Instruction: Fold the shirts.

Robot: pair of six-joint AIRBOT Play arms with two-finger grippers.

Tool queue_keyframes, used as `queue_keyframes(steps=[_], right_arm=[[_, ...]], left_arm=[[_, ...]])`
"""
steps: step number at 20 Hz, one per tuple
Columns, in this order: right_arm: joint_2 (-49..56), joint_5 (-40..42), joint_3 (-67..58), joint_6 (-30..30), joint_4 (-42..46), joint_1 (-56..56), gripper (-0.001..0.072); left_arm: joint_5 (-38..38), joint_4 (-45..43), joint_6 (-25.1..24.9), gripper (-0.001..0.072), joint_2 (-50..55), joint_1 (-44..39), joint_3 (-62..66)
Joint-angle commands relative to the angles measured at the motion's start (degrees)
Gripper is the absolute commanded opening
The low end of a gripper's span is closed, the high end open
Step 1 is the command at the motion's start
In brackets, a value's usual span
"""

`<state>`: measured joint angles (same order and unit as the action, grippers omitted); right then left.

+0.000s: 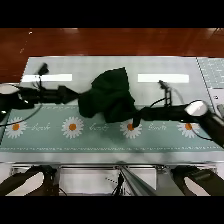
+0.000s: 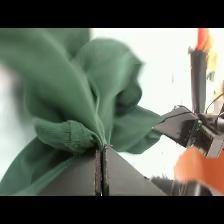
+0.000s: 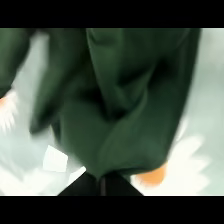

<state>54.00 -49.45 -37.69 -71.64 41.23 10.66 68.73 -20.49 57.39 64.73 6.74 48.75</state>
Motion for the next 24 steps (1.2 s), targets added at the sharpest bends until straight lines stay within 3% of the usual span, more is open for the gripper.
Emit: queue_keyframes(steps=[1,5,10,13,15,18,21,24], right_arm=[[-12.04,-2.86,-8.37,-1.86,6.49,-10.88,0.0022],[-18.97,-3.13,-22.75,-2.03,7.17,-20.28,0.0021],[-19.47,-3.54,-40.02,-2.08,10.23,-25.29,0.0021],[-19.47,-7.82,-47.10,-6.14,17.35,-25.55,0.0021],[-19.47,-15.15,-50.31,-10.58,22.10,-25.55,0.0021],[-19.47,-30.99,-52.06,-11.13,24.06,-25.55,0.0021],[-18.38,-44.92,-52.04,-10.97,26.16,-25.55,0.0021],[-14.58,-52.98,-52.04,-10.60,28.55,-25.49,0.0021]], left_arm=[[0.74,0.24,2.34,0.0022,-10.62,6.49,12.74],[-1.99,0.22,2.49,0.0022,-19.63,12.41,28.92],[-7.63,-1.33,2.54,0.0021,-24.68,15.17,45.27],[-5.90,-10.32,9.16,0.0021,-26.51,15.08,50.97],[-1.01,-18.32,13.79,0.0021,-28.00,15.08,52.87],[10.99,-26.27,20.59,0.0021,-29.73,15.08,53.09],[26.08,-28.33,24.39,0.0021,-29.05,15.08,52.59],[34.73,-28.65,25.46,0.0021,-27.87,15.08,47.63]])
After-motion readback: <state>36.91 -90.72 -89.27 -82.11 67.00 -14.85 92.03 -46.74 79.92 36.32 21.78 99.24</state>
